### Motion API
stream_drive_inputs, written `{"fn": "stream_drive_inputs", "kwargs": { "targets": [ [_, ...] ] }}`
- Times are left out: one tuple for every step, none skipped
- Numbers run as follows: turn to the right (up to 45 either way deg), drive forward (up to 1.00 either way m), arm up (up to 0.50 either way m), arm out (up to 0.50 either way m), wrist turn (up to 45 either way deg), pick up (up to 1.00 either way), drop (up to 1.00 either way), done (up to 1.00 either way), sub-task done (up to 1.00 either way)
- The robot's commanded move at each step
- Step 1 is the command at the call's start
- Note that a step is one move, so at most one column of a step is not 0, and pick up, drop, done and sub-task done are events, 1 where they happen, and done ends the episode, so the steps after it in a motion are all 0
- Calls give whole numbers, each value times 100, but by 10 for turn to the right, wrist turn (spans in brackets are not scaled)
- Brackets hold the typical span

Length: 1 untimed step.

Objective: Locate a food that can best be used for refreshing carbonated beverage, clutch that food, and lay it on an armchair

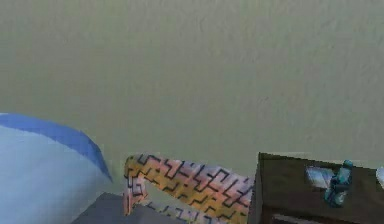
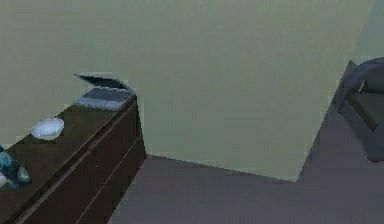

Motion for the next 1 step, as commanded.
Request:
{"fn": "stream_drive_inputs", "kwargs": {
  "targets": [
    [150, 0, 0, 0, 0, 0, 0, 0, 0]
  ]
}}
